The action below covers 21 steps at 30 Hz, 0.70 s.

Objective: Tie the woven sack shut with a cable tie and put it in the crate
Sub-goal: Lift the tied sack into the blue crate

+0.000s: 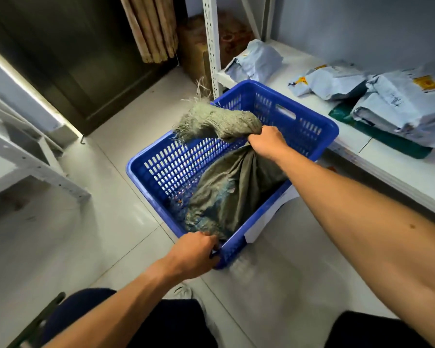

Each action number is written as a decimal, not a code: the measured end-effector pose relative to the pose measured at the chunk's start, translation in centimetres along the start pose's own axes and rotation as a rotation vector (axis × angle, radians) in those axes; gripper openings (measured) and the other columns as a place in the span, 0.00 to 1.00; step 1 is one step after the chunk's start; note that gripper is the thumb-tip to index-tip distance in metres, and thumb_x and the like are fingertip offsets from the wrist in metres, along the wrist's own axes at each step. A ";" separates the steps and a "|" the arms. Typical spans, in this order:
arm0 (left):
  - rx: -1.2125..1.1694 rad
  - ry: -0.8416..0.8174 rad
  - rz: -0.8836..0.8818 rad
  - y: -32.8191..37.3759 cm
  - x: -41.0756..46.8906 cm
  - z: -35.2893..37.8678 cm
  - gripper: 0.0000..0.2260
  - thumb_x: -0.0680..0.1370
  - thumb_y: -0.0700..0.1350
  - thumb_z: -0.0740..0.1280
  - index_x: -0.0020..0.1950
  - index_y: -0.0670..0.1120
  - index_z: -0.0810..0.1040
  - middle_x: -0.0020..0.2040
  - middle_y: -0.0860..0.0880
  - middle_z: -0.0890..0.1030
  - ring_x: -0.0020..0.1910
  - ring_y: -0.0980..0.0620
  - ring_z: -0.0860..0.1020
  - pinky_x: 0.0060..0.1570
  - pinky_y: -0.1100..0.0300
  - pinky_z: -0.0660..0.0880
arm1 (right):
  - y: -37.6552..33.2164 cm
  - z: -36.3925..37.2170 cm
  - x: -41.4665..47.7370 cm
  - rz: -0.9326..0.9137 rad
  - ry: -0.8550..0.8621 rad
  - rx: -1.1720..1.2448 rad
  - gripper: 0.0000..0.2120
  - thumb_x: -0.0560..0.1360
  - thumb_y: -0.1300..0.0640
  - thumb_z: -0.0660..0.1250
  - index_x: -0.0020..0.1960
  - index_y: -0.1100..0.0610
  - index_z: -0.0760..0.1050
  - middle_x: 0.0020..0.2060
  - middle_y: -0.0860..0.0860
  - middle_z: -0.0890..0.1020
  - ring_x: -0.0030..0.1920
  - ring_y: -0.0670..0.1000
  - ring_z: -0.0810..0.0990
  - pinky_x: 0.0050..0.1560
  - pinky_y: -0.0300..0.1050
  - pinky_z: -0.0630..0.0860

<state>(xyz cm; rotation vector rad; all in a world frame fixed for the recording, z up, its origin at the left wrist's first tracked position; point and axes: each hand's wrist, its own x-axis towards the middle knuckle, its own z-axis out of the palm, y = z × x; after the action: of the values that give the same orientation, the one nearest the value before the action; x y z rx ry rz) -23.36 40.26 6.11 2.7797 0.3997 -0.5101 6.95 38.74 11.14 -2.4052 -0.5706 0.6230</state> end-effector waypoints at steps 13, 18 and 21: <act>0.284 -0.055 0.044 -3.2 -1.2 -1.5 0.25 0.64 0.55 0.54 0.48 0.44 0.83 0.42 0.44 0.84 0.40 0.39 0.81 0.39 0.57 0.70 | 0.0 0.6 -2.6 -0.102 -0.007 -0.120 0.19 0.80 0.46 0.62 0.64 0.59 0.76 0.63 0.61 0.79 0.63 0.63 0.77 0.58 0.52 0.72; 0.251 -0.062 -0.177 -7.5 -2.3 -1.2 0.21 0.67 0.51 0.63 0.57 0.49 0.81 0.52 0.48 0.84 0.49 0.42 0.83 0.46 0.54 0.78 | -1.0 2.2 -3.1 -0.124 -0.012 -0.140 0.21 0.79 0.41 0.64 0.60 0.57 0.78 0.58 0.59 0.82 0.59 0.62 0.79 0.56 0.53 0.75; 0.252 -0.075 -0.328 -9.1 -2.8 -1.6 0.15 0.73 0.47 0.65 0.58 0.48 0.78 0.56 0.45 0.81 0.54 0.42 0.81 0.52 0.52 0.77 | -1.9 2.8 -3.1 -0.130 0.007 -0.090 0.20 0.78 0.43 0.65 0.60 0.57 0.79 0.58 0.58 0.82 0.59 0.62 0.79 0.58 0.53 0.76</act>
<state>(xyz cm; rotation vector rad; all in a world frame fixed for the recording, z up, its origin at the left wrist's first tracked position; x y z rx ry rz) -28.30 48.59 6.53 2.9343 0.8346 -0.7856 2.45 39.70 11.30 -2.4284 -0.7602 0.5436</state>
